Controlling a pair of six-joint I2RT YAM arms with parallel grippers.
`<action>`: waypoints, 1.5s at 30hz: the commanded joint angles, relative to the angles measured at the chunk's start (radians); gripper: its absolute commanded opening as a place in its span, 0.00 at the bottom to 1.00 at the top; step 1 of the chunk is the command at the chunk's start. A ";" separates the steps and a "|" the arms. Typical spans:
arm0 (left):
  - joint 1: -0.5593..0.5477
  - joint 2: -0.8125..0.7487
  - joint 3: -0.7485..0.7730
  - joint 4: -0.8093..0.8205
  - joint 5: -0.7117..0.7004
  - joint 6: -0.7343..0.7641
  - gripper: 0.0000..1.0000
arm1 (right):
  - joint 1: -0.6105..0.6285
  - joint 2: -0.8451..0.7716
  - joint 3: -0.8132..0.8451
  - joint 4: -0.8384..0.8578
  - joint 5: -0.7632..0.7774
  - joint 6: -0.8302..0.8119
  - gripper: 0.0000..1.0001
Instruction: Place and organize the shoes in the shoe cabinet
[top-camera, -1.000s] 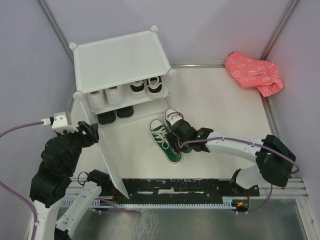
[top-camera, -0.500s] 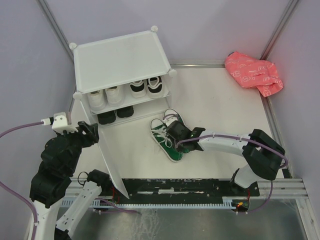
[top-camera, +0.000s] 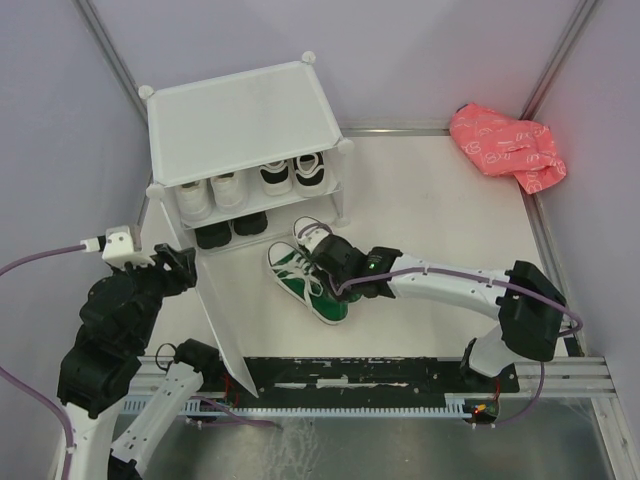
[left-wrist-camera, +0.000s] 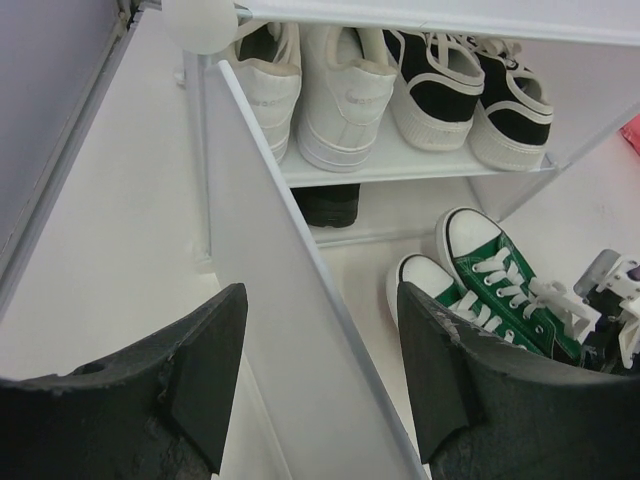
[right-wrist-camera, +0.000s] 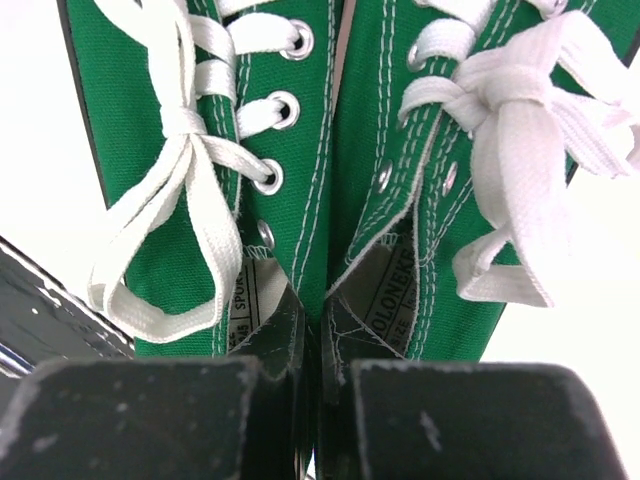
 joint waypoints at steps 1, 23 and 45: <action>-0.003 -0.005 0.039 0.011 -0.027 -0.003 0.68 | -0.037 0.015 0.134 0.169 0.065 -0.047 0.02; -0.002 0.003 0.073 -0.016 -0.040 -0.005 0.68 | -0.220 0.323 0.359 0.533 0.148 -0.015 0.02; -0.003 0.009 0.076 -0.023 -0.040 -0.006 0.69 | -0.222 0.428 0.440 0.602 0.252 0.055 0.68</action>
